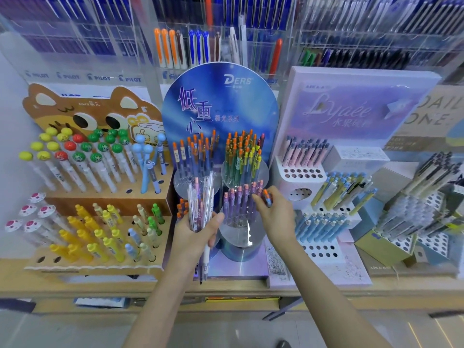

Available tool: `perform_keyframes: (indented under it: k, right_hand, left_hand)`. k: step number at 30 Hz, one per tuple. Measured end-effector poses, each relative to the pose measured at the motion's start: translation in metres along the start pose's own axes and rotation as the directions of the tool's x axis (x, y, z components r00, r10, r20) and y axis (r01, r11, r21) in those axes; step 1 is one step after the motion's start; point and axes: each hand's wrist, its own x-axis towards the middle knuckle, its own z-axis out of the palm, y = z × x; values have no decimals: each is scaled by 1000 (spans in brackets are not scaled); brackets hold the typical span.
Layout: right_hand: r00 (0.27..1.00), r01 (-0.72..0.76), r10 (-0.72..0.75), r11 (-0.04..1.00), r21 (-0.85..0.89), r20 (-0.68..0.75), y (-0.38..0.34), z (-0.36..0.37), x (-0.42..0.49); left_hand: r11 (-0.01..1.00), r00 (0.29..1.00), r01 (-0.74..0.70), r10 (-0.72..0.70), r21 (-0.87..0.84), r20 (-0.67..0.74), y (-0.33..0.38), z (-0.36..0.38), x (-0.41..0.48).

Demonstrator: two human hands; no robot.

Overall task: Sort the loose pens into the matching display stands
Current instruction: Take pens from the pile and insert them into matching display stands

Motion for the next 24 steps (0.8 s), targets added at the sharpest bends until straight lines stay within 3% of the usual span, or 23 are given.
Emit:
perform_keyframes:
  k: [5,11,14,18,24]
  right_hand:
    - [997,-51,49,998,36,55,-4,-4,-6]
    - [997,-53,26,931,361,78,-19,-3,-44]
    - [993,2,-38,947,321,108,-20,10,-48]
    - [989,124,-142,949,288,41,-23,19,-46]
    - [980,127,-170,937,326,107,-28,31,-44]
  left_hand:
    - [1000,1000,-12,12,10,2,-1,-3,-2]
    - [998,996,14,-8,61,-85,-7,-29,-5]
    - [997,991,31,-21,76,-135,-9,-42,-8]
    - [996,980,62,-48,68,-192,-9,-53,-12]
    - [996,963,76,-60,50,-264,-6,-60,-10]
